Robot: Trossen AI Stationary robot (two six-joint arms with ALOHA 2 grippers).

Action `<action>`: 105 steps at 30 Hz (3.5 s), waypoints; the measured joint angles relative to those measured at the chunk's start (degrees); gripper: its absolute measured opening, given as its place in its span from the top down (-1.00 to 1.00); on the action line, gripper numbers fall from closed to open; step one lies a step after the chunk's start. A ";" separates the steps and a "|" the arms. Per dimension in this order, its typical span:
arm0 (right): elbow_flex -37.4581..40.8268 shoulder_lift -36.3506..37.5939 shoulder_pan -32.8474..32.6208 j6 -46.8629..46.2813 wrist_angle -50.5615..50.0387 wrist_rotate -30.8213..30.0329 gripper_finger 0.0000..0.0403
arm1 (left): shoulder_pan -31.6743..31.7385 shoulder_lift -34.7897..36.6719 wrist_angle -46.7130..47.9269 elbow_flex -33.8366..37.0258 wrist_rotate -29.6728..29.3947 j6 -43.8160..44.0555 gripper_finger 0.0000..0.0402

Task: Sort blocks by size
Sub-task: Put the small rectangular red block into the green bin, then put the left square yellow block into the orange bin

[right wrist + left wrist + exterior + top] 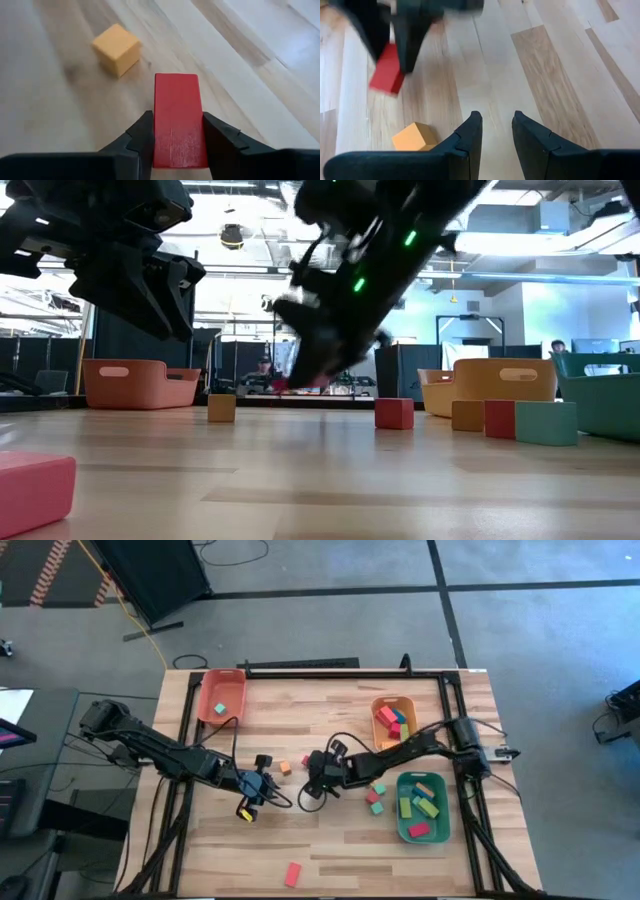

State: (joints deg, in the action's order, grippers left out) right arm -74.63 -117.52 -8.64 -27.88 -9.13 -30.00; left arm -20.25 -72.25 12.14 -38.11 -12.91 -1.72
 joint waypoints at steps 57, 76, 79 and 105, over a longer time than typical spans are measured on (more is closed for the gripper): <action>-0.04 16.14 -37.67 -74.28 -78.53 16.53 -0.23 | 0.07 0.00 -2.49 -0.02 -2.56 -1.70 0.50; -3.63 16.21 -38.82 -70.15 -69.98 -15.93 -0.27 | 5.59 0.00 -0.08 -0.04 -9.29 1.82 0.13; -3.63 16.21 -37.96 -63.70 -65.15 -23.01 -0.27 | 6.88 0.00 2.03 -0.04 -9.15 3.75 -0.06; -2.93 16.18 -28.66 -32.91 -47.12 -47.56 -0.27 | 13.22 -8.57 -14.71 8.63 -5.97 14.43 -0.29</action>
State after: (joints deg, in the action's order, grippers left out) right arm -77.56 -101.34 -37.30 -60.80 -56.25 -77.56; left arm -7.03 -80.82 -2.57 -29.48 -18.88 12.71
